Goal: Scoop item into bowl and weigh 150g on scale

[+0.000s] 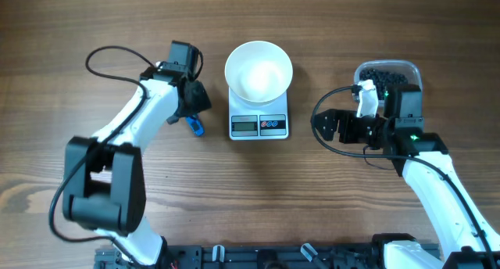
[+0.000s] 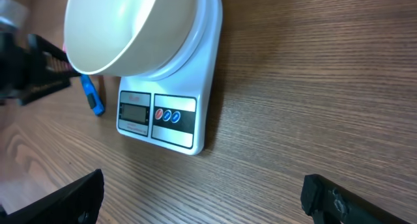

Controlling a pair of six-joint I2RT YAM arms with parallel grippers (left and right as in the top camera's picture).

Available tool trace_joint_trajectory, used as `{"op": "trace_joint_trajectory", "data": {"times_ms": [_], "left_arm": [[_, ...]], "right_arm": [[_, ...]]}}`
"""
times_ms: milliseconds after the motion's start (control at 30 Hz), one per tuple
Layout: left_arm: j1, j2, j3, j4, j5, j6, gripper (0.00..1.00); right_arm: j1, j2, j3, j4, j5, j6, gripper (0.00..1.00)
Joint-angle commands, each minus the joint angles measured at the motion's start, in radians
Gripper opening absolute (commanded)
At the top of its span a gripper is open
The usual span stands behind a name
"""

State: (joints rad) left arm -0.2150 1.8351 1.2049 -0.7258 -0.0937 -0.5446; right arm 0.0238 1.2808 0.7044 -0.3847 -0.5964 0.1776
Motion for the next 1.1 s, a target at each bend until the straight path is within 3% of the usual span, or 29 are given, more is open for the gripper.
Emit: {"op": "trace_joint_trajectory", "data": {"times_ms": [0, 100, 700, 800, 933, 1067], "left_arm": [[0.003, 0.060, -0.017, 0.005, -0.044, -0.025, 0.62], [0.004, 0.071, -0.017, 0.020, -0.135, -0.026, 0.56], [0.003, 0.080, -0.074, 0.109, -0.131, -0.045, 0.33], [0.005, 0.080, -0.072, 0.121, -0.090, -0.045, 0.28], [0.009, 0.068, -0.072, 0.125, -0.078, -0.047, 0.27], [0.050, 0.016, -0.072, 0.124, 0.027, -0.047, 0.27]], "right_arm": [[0.003, 0.005, 0.016, 0.005, -0.033, -0.030, 1.00], [0.003, 0.005, 0.015, 0.003, -0.033, -0.048, 1.00], [0.003, 0.005, 0.015, 0.006, -0.030, -0.069, 1.00], [0.003, 0.003, 0.016, 0.038, -0.035, -0.067, 0.99], [0.003, -0.019, 0.016, 0.051, -0.034, -0.047, 0.95], [0.003, -0.078, 0.016, 0.051, -0.072, -0.049, 0.95]]}}
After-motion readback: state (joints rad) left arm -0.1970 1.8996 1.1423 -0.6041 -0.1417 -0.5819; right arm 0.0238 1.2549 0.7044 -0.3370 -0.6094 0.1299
